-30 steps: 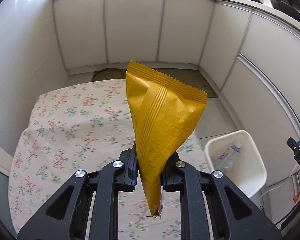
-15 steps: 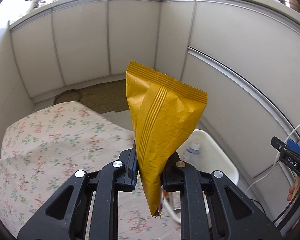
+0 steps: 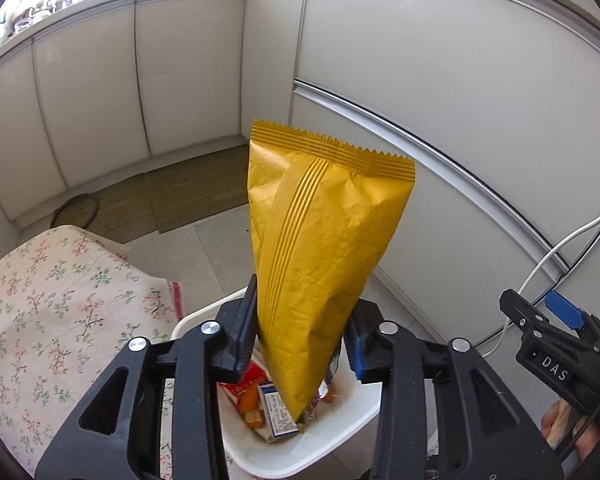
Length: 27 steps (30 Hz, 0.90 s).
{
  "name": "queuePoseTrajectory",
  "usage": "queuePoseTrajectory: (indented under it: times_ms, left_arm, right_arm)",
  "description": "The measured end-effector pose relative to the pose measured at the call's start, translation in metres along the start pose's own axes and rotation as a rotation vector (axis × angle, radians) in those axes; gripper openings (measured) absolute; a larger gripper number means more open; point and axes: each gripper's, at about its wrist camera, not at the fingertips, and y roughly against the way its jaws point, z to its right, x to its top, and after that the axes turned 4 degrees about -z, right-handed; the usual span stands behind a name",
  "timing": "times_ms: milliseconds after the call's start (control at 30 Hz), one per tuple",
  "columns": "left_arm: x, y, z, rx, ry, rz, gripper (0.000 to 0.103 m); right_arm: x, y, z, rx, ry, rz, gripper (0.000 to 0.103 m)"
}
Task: Collect trash
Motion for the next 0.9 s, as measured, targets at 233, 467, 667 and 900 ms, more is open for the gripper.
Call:
queuePoseTrajectory:
  times_ms: [233, 467, 667, 900]
  left_arm:
    - [0.002, 0.005, 0.010, 0.025, -0.002, 0.030, 0.073]
    - [0.001, 0.018, 0.007, 0.051, -0.002, 0.055, 0.091]
    - [-0.005, 0.046, -0.006, 0.118, 0.004, 0.119, 0.096]
    - [-0.029, 0.087, -0.038, 0.244, 0.055, 0.169, 0.096]
  right_arm:
    - [0.002, 0.022, 0.010, 0.016, -0.050, 0.102, 0.091]
    - [0.000, 0.038, 0.006, 0.036, -0.059, 0.151, 0.096]
    - [-0.001, 0.064, -0.005, 0.111, -0.078, 0.226, 0.096]
    - [-0.023, 0.089, -0.035, 0.172, -0.073, 0.198, 0.096]
